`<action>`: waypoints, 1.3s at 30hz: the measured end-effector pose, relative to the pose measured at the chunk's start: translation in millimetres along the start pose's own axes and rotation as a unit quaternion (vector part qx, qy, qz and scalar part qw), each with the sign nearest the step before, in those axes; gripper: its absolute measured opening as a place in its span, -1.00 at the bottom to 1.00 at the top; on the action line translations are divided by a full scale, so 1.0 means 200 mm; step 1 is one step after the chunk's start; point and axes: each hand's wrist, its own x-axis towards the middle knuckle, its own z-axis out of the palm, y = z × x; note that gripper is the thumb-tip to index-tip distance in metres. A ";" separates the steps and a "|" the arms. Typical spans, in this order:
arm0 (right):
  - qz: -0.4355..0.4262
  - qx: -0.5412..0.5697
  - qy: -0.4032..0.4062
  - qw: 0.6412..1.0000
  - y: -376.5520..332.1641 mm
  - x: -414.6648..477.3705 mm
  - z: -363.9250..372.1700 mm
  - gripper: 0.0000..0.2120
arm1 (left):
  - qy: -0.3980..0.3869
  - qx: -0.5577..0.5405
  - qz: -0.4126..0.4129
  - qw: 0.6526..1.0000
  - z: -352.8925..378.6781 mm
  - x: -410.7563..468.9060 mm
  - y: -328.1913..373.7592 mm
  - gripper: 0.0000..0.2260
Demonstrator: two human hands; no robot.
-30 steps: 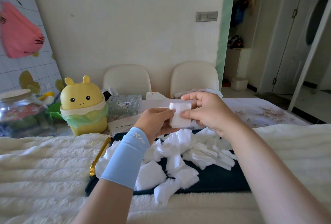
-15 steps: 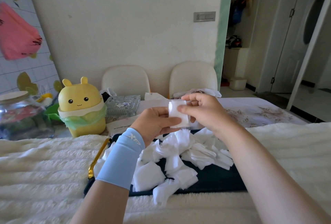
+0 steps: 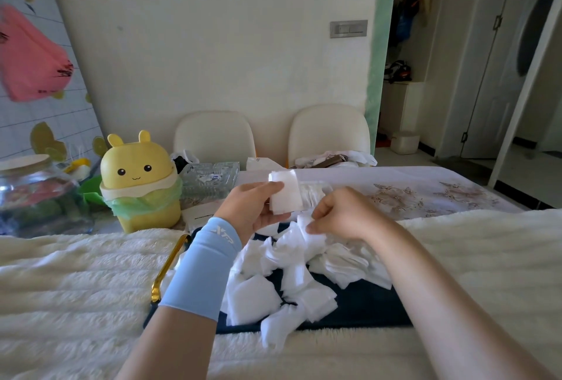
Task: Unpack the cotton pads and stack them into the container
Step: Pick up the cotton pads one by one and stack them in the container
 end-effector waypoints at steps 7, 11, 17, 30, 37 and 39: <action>-0.016 0.360 0.008 0.933 0.05 0.01 -0.09 -0.78 | 0.088 0.053 0.036 0.994 -0.02 0.02 -0.01 -0.91; -0.032 0.463 -0.010 0.886 0.01 0.00 -0.10 -0.69 | 0.070 0.064 0.036 0.995 0.01 0.01 -0.03 -0.89; -0.067 0.445 0.027 0.892 -0.08 -0.04 -0.07 -0.70 | -0.038 -0.011 -0.006 0.999 0.08 -0.03 -0.03 -0.84; -0.019 0.271 0.126 0.954 -0.05 -0.01 -0.07 -0.62 | -0.098 -0.034 -0.018 0.994 0.12 -0.05 -0.02 -0.64; 0.006 0.420 -0.017 0.907 0.03 0.00 -0.13 -0.88 | -0.100 0.048 0.019 0.994 0.12 -0.05 -0.02 -0.81; 0.006 0.397 -0.004 0.918 0.04 -0.01 -0.15 -0.87 | -0.108 0.048 0.005 0.993 0.11 -0.05 -0.01 -0.82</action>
